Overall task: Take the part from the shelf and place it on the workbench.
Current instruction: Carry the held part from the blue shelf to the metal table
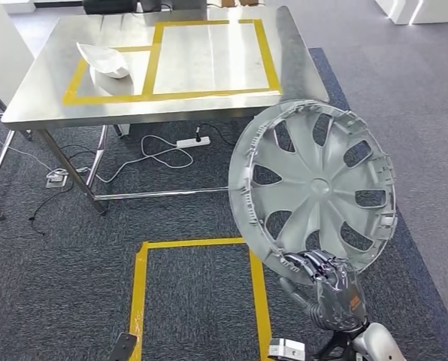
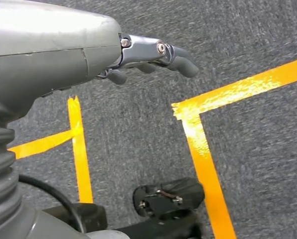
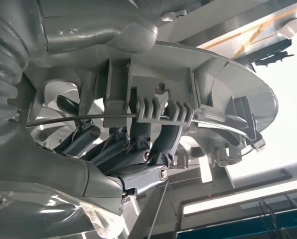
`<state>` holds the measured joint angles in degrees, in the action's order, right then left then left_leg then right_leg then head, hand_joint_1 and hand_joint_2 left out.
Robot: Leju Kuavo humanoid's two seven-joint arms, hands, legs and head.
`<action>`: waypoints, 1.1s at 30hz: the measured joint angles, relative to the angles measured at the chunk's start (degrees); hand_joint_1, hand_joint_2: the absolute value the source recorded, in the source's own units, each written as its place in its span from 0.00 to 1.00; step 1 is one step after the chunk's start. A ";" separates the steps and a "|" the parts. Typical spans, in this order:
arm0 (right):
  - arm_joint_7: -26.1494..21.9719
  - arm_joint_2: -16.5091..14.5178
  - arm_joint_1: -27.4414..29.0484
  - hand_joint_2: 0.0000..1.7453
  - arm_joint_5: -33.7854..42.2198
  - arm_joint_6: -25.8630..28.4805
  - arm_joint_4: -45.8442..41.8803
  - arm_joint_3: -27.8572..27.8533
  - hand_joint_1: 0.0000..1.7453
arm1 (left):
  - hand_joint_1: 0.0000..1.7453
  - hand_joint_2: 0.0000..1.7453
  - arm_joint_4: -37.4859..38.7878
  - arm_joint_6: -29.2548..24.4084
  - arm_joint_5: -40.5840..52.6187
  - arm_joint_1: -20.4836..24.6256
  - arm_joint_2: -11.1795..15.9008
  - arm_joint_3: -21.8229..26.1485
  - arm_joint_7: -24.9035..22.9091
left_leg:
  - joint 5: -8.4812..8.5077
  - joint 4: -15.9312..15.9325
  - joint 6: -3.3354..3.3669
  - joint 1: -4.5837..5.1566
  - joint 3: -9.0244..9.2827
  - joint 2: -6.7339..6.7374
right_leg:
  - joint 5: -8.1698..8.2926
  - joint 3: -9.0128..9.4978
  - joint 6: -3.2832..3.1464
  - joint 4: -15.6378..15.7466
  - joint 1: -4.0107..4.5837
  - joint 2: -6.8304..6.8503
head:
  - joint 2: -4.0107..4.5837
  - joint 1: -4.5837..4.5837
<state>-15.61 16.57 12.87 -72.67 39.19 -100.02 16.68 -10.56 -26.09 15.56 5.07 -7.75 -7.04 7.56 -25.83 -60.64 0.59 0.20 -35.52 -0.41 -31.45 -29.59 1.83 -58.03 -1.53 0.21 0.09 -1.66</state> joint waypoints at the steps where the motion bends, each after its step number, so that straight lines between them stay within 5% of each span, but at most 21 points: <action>1: -0.04 -0.03 -0.06 1.00 0.00 0.00 0.03 0.01 1.00 | 0.00 1.00 0.00 0.01 0.02 0.03 0.02 0.00 -0.01 | -0.56 0.80 0.28 0.16 0.35 0.03 | 0.02 0.11 0.43 0.02 0.02 0.08 | 0.00 -0.02; 5: -0.33 -0.18 -0.51 1.00 0.16 0.00 0.10 0.01 1.00 | 0.00 1.00 0.00 0.37 0.10 -0.05 0.00 0.01 -0.02 | -1.01 2.11 1.52 -0.08 1.98 -0.11 | -0.67 -0.19 1.57 -2.22 -0.07 0.09 | 0.00 -0.17; 9: -0.66 -0.21 -0.78 1.00 0.20 0.00 0.26 0.01 1.00 | 0.00 1.00 0.00 0.62 0.14 0.04 -0.27 0.00 -0.02 | -1.77 2.34 2.28 0.10 2.91 -0.15 | -4.82 -8.64 1.91 -14.78 0.01 -0.05 | 0.00 -0.60; 11: -0.67 -0.22 -0.71 1.00 0.21 0.00 0.43 0.02 1.00 | 0.00 1.00 0.00 0.62 0.14 -0.07 -0.30 0.00 -0.02 | -2.42 2.33 2.34 0.27 3.65 -0.25 | -2.67 -10.23 1.69 -14.25 0.09 -0.05 | 0.00 -0.61; 13: -0.61 -0.22 -0.70 1.00 0.31 0.00 0.54 -0.01 1.00 | 0.00 1.00 0.00 0.62 0.14 -0.11 -0.34 0.00 -0.02 | -3.25 2.37 2.22 0.35 4.76 -0.36 | 2.53 -8.36 1.16 -7.65 0.29 -0.07 | 0.00 -0.59; 14: -0.64 -0.22 -0.74 1.00 0.39 0.00 0.60 -0.01 1.00 | 0.00 1.00 0.00 0.62 0.14 -0.07 -0.37 0.01 -0.02 | -3.64 2.34 2.04 0.40 5.23 -0.40 | 3.77 -7.39 0.88 -4.42 0.49 -0.03 | 0.00 -0.55; 19: -0.95 -0.23 -0.83 1.00 0.89 0.00 0.84 -0.01 1.00 | 0.00 1.00 0.00 0.52 0.11 0.00 -0.55 0.02 0.00 | -4.40 1.18 0.34 0.51 6.15 -0.27 | 4.20 -4.74 -1.00 -0.29 0.74 0.02 | 0.00 -0.32; 21: -0.92 -0.24 -1.06 1.00 1.02 0.00 0.88 0.02 1.00 | 0.00 1.00 0.00 0.45 0.07 0.18 -0.56 0.02 0.00 | -5.41 -2.88 -0.22 0.35 4.22 -0.19 | 4.06 -3.49 -1.52 0.11 0.43 0.06 | 0.00 -0.07; 25: -0.98 -0.24 -1.38 1.00 0.99 0.00 1.16 0.05 1.00 | 0.00 1.00 0.00 0.43 0.05 0.04 -0.51 0.13 -0.02 | -9.80 -13.75 -1.23 -0.29 -3.28 -0.07 | 2.75 -2.12 -1.78 0.24 0.38 -0.03 | 0.00 0.32; 26: -1.00 -0.25 -1.44 1.00 0.98 0.00 1.25 0.07 1.00 | 0.00 1.00 0.00 0.44 0.05 -0.05 -0.48 0.21 -0.02 | -8.87 -13.07 -1.29 -0.37 -3.71 -0.06 | 2.34 -1.57 -1.72 0.24 0.38 -0.08 | 0.00 0.31; 29: -0.92 -0.33 -1.66 1.00 1.02 0.00 1.50 0.11 1.00 | 0.00 1.00 0.01 0.46 0.04 -0.12 -0.34 0.49 -0.02 | -1.81 -3.61 -0.90 -0.31 -1.45 0.07 | 0.95 0.23 -1.23 0.30 0.42 -0.07 | 0.01 0.29; 31: -0.92 -0.37 -1.87 1.00 1.00 0.01 1.61 0.14 1.00 | 0.00 1.00 0.00 0.48 0.03 -0.10 -0.28 0.57 -0.01 | -0.10 0.85 -0.19 0.03 -0.34 0.18 | 0.34 0.73 -0.53 0.48 0.52 -0.01 | 0.01 0.31; 33: -0.97 -0.37 -2.07 1.00 0.98 0.04 1.66 0.25 1.00 | 0.00 1.00 -0.01 0.48 0.03 -0.05 -0.26 0.61 -0.01 | -0.24 2.05 0.71 0.21 0.07 0.14 | 0.46 1.08 0.40 0.63 0.57 0.00 | 0.00 0.36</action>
<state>-16.58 16.20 10.80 -71.69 39.23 -98.36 16.92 -10.56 -25.61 15.58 5.02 -8.02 -6.43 7.56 -26.07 -58.59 1.29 0.41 -35.46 -0.27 -30.99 -28.51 2.23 -57.40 -0.96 0.21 0.09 -1.29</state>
